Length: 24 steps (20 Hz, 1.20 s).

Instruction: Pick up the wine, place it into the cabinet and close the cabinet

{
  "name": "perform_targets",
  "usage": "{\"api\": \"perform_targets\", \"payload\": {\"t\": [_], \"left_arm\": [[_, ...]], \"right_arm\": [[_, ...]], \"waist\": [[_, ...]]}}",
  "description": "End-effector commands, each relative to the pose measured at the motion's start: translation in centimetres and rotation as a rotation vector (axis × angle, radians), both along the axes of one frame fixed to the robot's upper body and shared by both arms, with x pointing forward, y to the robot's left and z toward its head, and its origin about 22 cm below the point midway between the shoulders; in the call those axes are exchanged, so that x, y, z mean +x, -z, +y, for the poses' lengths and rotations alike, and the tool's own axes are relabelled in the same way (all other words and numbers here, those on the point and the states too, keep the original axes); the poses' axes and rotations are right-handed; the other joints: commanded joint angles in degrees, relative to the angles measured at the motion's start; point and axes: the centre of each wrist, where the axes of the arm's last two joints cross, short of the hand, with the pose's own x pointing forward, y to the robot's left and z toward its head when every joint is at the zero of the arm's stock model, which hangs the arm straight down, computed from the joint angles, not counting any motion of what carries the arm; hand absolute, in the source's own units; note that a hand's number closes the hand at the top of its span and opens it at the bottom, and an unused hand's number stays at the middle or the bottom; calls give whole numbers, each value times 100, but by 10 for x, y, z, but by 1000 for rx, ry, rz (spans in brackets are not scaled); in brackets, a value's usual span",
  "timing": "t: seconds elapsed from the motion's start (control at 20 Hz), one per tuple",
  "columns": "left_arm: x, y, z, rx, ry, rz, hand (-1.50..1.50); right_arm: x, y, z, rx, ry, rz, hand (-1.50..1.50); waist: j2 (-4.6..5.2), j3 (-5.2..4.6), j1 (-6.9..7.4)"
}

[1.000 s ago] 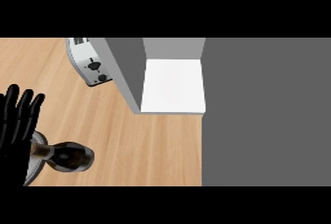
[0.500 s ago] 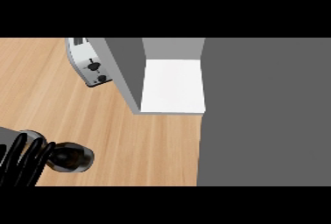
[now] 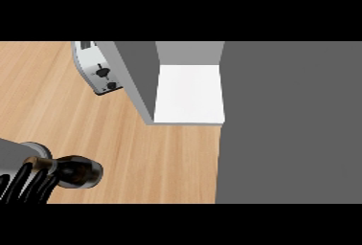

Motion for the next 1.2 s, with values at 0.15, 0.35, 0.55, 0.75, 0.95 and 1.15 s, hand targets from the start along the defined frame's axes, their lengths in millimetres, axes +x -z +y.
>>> {"api": "perform_targets", "payload": {"t": [0.15,0.35,0.55,0.75,0.95,1.15], "left_arm": [[-20,-42,-11,-64,9,-96,-150],[-30,-51,-14,-93,-18,-75,-150],[-26,-54,-4,-69,-74,-70,-150],[-24,-54,11,-41,-75,-68,-150],[-24,-57,25,-1,-110,-60,-150],[-17,-48,39,-8,-165,-50,-150]], "right_arm": [[-18,-29,6,1,-32,-18,-150],[-14,-23,10,18,-5,3,-150],[-9,-27,2,7,1,-14,-150],[-7,-28,8,10,9,-15,-150],[-16,-29,5,19,17,-16,-150],[-14,-40,6,15,3,-38,-150]], "waist": [[-5,-2,3],[-15,3,9],[-8,4,4],[-12,0,16],[-31,4,-9],[-20,0,-1]]}}
